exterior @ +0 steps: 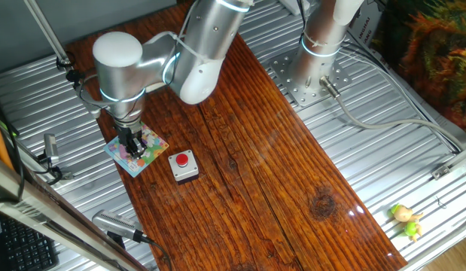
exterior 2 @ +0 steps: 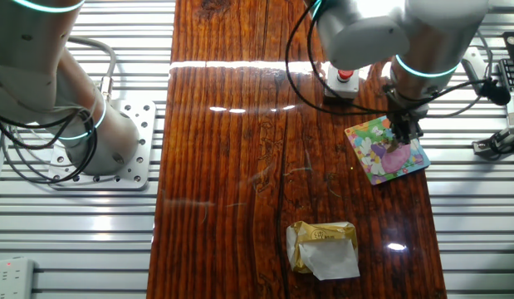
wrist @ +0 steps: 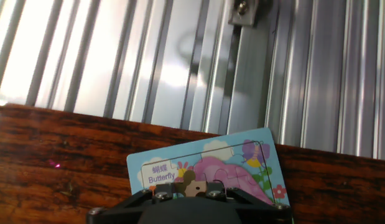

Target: Assemble one piece of a puzzle

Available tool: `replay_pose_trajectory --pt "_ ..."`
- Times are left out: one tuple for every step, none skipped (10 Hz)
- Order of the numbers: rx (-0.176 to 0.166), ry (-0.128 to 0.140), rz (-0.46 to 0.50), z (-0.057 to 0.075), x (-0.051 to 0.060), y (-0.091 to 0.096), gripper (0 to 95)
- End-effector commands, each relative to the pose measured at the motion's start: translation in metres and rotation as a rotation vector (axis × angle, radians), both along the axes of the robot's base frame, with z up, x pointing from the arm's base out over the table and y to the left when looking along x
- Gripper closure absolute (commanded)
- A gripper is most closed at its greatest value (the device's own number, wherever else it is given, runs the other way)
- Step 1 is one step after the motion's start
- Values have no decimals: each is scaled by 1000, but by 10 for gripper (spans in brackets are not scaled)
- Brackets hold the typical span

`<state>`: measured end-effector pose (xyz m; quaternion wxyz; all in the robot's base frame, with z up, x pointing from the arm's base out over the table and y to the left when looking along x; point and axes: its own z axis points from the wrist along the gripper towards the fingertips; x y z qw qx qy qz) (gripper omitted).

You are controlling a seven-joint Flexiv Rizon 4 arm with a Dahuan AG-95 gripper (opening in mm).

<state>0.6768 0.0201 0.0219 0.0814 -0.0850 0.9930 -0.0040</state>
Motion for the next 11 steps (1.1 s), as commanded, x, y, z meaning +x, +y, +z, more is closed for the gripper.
replay_pose_trajectory --pt "4 22 -6 -1 1 1 950" --pt "5 37 -14 -1 1 0 950" --pt "6 46 -18 -1 1 0 950" --pt "8 64 -27 -1 1 0 950" --pt "8 74 -31 -1 0 0 950" --pt "15 86 -43 0 0 0 950" --pt "14 100 -51 1 -1 -1 950" --pt "17 111 -61 2 -2 -2 950" --pt "17 120 -72 2 -3 -3 950" --pt "21 121 -96 3 -4 -3 950" --pt "23 121 -118 3 -4 -3 950"
